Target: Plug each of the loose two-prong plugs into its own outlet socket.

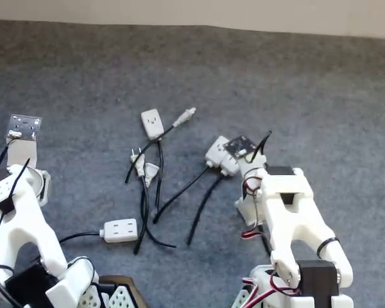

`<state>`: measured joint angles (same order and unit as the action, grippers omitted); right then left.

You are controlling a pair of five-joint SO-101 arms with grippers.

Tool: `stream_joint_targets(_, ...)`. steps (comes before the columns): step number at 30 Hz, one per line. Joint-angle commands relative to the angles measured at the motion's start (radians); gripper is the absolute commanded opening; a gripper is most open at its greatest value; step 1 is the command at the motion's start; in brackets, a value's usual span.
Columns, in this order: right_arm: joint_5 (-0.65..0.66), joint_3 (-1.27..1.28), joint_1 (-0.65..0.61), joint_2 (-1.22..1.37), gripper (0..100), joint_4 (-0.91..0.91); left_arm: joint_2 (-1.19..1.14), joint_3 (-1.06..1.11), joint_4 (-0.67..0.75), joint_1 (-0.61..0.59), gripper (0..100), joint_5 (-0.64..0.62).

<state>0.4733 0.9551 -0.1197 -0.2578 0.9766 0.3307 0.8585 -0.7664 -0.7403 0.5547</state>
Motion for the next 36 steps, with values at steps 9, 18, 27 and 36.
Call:
stream_joint_targets(9,-0.011,0.076,0.016,-0.199,20.7,0.124,0.01,-0.007,0.002,0.012,21,0.006)
stream_joint_targets(18,-0.054,0.165,0.001,-0.199,20.7,-0.025,0.01,-0.002,-0.003,0.005,21,0.006)
stream_joint_targets(27,-0.081,0.163,-0.004,-0.199,20.6,-0.104,0.016,0.015,-0.002,0.007,21,0.006)
stream_joint_targets(36,-0.08,0.173,-0.004,-0.199,20.6,-0.183,0.016,0.015,-0.002,0.005,21,0.006)
